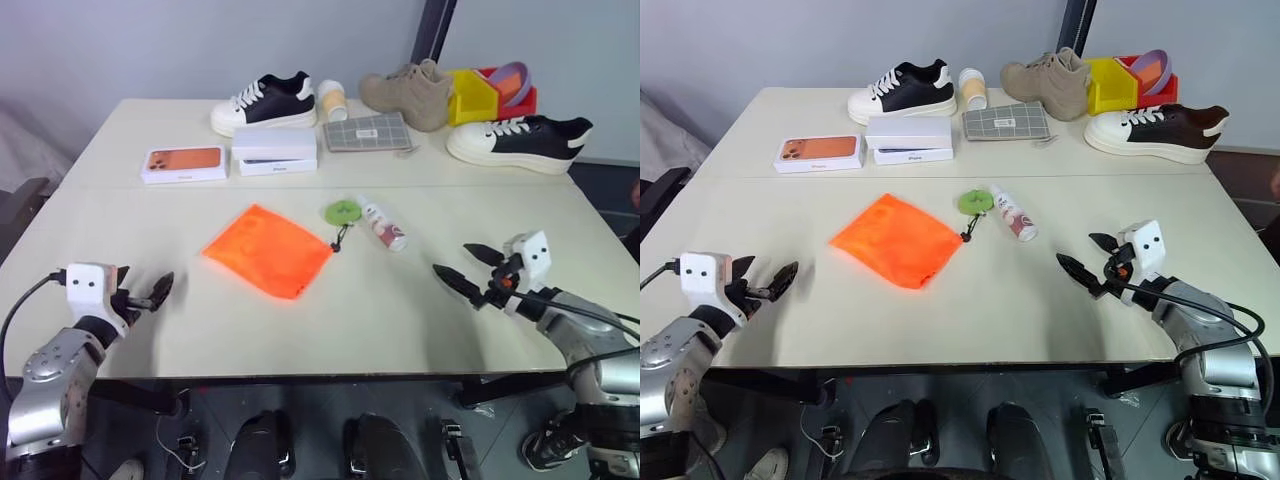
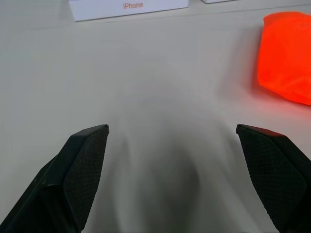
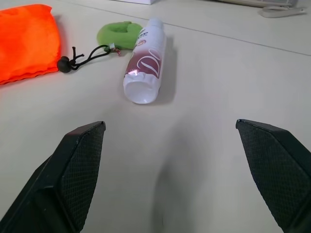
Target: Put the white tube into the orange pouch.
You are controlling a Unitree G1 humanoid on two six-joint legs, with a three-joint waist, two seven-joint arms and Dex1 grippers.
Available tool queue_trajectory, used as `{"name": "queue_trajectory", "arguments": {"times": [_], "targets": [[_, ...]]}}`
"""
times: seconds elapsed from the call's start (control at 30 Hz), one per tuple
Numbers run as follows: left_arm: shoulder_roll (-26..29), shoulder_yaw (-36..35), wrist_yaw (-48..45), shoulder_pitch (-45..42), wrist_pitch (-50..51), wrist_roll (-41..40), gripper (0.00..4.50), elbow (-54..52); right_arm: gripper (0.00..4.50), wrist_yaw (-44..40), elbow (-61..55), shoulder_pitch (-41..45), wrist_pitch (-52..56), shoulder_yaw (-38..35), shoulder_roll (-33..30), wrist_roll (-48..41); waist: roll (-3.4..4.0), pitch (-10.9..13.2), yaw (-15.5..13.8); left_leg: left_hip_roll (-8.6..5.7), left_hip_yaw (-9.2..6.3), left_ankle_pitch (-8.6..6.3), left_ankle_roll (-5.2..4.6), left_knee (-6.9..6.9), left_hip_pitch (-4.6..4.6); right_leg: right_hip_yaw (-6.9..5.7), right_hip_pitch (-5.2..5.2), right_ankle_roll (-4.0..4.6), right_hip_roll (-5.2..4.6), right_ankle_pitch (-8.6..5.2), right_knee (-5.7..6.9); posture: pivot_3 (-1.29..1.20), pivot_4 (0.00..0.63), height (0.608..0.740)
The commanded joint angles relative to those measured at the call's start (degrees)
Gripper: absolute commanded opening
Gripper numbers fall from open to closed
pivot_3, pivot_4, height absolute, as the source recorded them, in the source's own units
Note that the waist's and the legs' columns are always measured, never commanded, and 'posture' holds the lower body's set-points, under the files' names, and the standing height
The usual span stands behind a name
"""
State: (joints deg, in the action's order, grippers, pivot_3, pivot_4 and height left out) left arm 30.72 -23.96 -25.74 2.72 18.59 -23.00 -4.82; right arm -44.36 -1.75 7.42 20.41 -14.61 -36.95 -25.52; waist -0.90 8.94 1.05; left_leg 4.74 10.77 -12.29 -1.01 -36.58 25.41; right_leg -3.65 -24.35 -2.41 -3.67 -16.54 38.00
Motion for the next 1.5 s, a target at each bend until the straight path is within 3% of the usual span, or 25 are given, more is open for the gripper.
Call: {"name": "queue_trajectory", "arguments": {"times": [0.03, 0.27, 0.53, 0.67, 0.9, 1.1, 1.3, 1.5], "targets": [[0.6, -1.7, 0.3, 0.3, -0.7, 0.1, 4.5, -1.6, 4.46, 0.0, -1.4, 1.3, -1.0, -0.5, 0.1, -0.3, 0.0, 0.0, 0.0, 0.0, 0.0, 0.0, 0.0, 0.0, 0.0, 0.0, 0.0, 0.0, 0.0, 0.0, 0.0, 0.0, 0.15, 0.74], [0.4, -1.4, 0.1, -0.6, 0.9, -1.8, 4.5, -4.4, 4.46, 0.5, -1.0, 2.0, -1.4, -0.5, 0.6, -0.1, 0.0, 0.0, 0.0, 0.0, 0.0, 0.0, 0.0, 0.0, 0.0, 0.0, 0.01, 0.0, 0.0, 0.0, 0.0, 0.0, 0.15, 0.74], [1.1, 6.3, -0.6, -6.4, 7.7, -3.1, 4.5, -16.5, 4.46, 0.8, -1.8, 2.5, -1.4, 0.3, 1.3, 0.1, 0.0, 0.0, -0.2, -0.02, 0.01, 0.01, 0.0, -0.01, 0.0, -0.01, 0.16, -0.01, 0.0, 0.01, 0.01, 0.0, 0.15, 0.74], [2.0, 18.1, -2.0, -12.1, 11.3, 0.3, 4.5, -21.9, 4.46, 0.8, -4.7, 1.3, -0.8, -0.2, 1.3, -0.6, 0.0, 0.0, -0.3, -0.04, 0.04, 0.08, -0.11, -0.01, 0.0, -0.01, 0.18, -0.05, 0.05, 0.02, 0.01, 0.0, 0.15, 0.74], [1.0, 41.0, -0.8, -23.7, 18.6, 13.7, 4.5, -23.6, 4.46, -2.8, -13.8, -2.1, 2.6, 2.4, 0.0, -3.5, 0.0, 0.0, -0.2, -0.05, 0.04, 0.13, -0.14, -0.01, -0.03, 0.03, 0.18, -0.26, 0.14, 0.12, 0.04, 0.0, 0.15, 0.74], [1.1, 51.1, -0.1, -29.2, 24.0, 23.5, 4.5, -22.4, 4.46, -2.3, -15.3, -2.3, 2.8, 4.5, 0.3, -3.0, -0.02, 0.0, -0.2, -0.05, 0.03, 0.13, -0.15, -0.04, -0.02, 0.04, 0.16, -0.25, 0.16, 0.11, 0.05, 0.0, 0.15, 0.74], [1.1, 51.5, 1.3, -29.1, 29.4, 28.6, 4.5, -22.8, 4.46, -2.2, -15.3, -2.6, 2.3, 5.6, 0.6, -2.9, -0.02, 0.0, -0.3, -0.05, -0.01, 0.13, -0.18, -0.1, 0.0, 0.04, 0.16, -0.24, 0.15, 0.1, 0.06, 0.0, 0.15, 0.74], [0.2, 45.3, 2.1, -25.7, 33.8, 27.9, 4.5, -24.1, 4.46, -2.2, -14.5, -2.2, 1.8, 6.0, 0.6, -2.7, -0.03, 0.0, -0.3, -0.03, -0.03, 0.13, -0.19, -0.14, 0.01, 0.03, 0.17, -0.24, 0.14, 0.1, 0.08, 0.0, 0.15, 0.74]]}}
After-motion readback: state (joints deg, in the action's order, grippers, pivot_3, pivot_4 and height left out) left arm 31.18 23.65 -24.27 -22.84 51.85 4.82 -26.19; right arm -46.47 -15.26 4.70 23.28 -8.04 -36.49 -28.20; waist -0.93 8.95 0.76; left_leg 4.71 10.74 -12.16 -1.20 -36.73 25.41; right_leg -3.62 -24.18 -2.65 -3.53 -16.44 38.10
